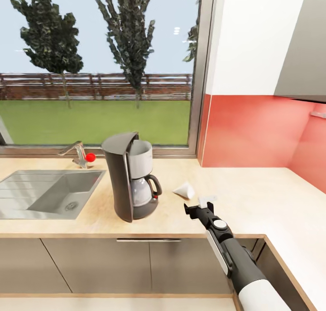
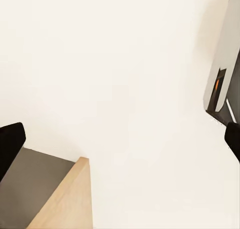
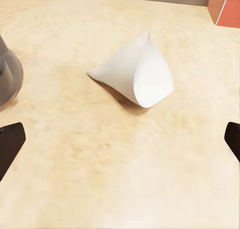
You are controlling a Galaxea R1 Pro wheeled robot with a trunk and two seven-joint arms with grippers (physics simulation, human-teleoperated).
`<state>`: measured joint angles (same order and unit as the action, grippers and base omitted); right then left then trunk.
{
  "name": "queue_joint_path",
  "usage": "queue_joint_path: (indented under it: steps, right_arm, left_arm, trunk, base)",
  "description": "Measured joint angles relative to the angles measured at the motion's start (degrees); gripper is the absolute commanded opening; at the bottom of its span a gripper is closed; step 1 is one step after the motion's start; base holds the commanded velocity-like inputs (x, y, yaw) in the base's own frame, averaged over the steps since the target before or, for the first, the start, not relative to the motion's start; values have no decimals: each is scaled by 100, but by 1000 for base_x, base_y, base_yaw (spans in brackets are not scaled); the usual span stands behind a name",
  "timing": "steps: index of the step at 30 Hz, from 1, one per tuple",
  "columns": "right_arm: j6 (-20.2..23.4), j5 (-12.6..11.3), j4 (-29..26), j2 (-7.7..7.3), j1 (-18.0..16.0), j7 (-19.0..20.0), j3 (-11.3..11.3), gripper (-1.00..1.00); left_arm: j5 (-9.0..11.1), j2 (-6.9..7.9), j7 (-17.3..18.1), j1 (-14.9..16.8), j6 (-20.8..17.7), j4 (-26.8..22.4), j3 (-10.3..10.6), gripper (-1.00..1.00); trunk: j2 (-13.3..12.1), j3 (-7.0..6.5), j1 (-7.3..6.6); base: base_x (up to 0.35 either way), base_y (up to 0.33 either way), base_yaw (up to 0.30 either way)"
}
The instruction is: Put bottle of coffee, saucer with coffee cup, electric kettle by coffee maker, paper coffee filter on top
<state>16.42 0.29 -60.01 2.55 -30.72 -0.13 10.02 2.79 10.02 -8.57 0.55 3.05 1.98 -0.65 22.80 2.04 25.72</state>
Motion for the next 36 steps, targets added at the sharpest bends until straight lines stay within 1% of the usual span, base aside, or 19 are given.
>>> queue_joint_path:
  steps: [4, 10, 11, 14, 15, 17, 21, 27, 34, 36]
  right_arm:
    - [-3, 9, 4, -2, 0, 3, 2, 100]
    - [-5, 10, 3, -8, 1, -1, -2, 100]
    - [-37, -11, 35, 25, 0, 21, 4, 100]
    - [-133, -5, 132, 120, 0, 10, -3, 100]
    - [-145, -4, 164, 121, 0, 10, -3, 100]
    - [-81, -1, 204, 103, 0, 4, -7, 100]
    - [29, 0, 75, 58, 0, -1, -3, 100]
    - [45, 3, -104, 35, 0, -4, -2, 100]
    - [55, 10, -101, 21, 0, -10, -22, 100]
    - [57, 12, -97, 19, 0, -10, -67, 100]
  left_arm:
    - [0, 0, 0, 0, 3, -6, -3, 100]
    - [0, 0, 0, 0, 5, 5, -9, 100]
    - [-27, -24, 3, -32, -24, 40, 20, 100]
    - [-20, -17, 9, -129, -111, 53, 27, 100]
    - [-20, -17, 9, -162, -139, 54, 27, 100]
    - [-16, -13, 14, -171, -95, 53, 22, 100]
    - [-10, -5, 12, -184, -60, 54, 14, 100]
    - [-14, -16, 10, -194, -51, 56, 9, 100]
    - [-16, -7, 17, -200, -50, 57, 7, 100]
    - [-14, -3, 19, -200, -50, 57, 7, 100]
  trunk:
    - [-1, 1, 1]
    - [-1, 1, 3]
    - [0, 1, 3]
    - [0, 1, 3]
    - [0, 1, 3]
    - [0, 1, 3]
    - [1, 1, 1]
    - [0, 1, 1]
    - [0, 1, 2]
    - [0, 1, 1]
  base:
    - [199, 0, 1]
    - [36, 0, 0]
    - [0, 0, 0]
    - [0, 0, 0]
    - [0, 0, 0]
    - [22, 0, 0]
    - [162, 0, 0]
    - [248, 0, 0]
    - [89, -13, 0]
    - [180, -106, 0]
